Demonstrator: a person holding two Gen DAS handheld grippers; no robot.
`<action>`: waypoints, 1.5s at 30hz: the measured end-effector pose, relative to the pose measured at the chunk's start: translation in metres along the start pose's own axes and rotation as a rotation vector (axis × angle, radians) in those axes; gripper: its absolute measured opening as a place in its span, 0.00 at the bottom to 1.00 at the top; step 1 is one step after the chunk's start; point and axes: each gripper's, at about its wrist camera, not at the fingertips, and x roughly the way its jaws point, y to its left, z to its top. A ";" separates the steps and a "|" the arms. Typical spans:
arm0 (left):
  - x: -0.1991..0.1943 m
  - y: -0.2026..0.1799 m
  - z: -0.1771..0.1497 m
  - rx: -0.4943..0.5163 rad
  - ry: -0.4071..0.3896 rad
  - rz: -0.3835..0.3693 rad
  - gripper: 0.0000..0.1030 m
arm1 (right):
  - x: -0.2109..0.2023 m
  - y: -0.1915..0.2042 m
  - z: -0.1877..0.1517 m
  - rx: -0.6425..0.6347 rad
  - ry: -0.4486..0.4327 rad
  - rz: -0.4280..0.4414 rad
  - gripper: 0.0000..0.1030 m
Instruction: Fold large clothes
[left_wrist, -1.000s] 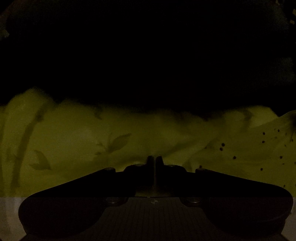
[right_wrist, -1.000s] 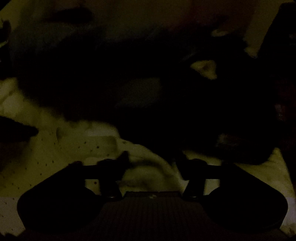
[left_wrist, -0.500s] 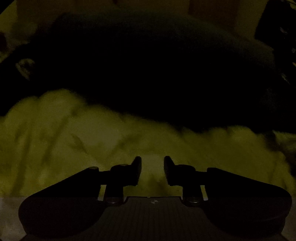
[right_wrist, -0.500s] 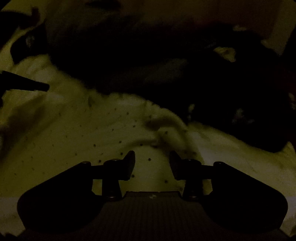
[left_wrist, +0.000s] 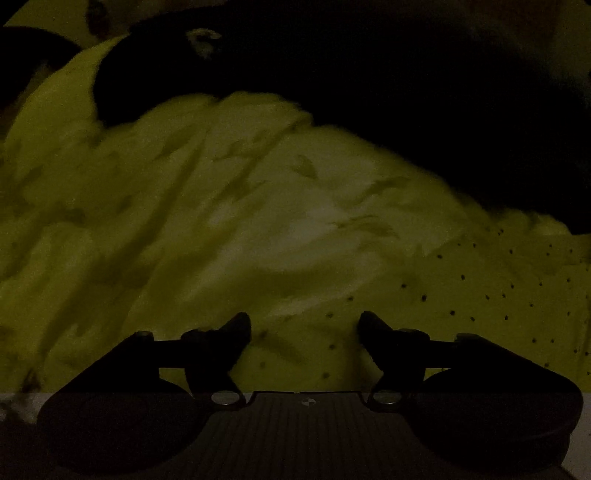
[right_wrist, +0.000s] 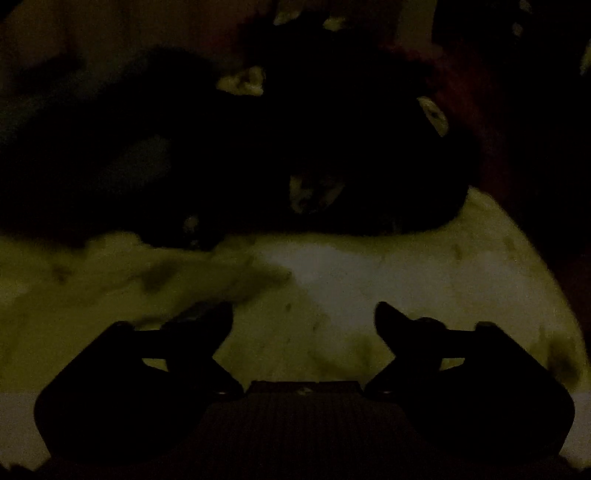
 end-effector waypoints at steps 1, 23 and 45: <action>-0.006 0.000 -0.004 -0.008 0.001 0.012 1.00 | -0.006 0.000 -0.003 0.030 0.005 0.027 0.87; -0.139 -0.070 -0.107 0.220 0.128 -0.178 1.00 | -0.137 -0.171 -0.093 0.476 0.078 -0.004 0.82; -0.179 -0.061 -0.137 0.122 0.264 -0.096 1.00 | -0.001 -0.243 -0.089 0.821 0.182 0.093 0.53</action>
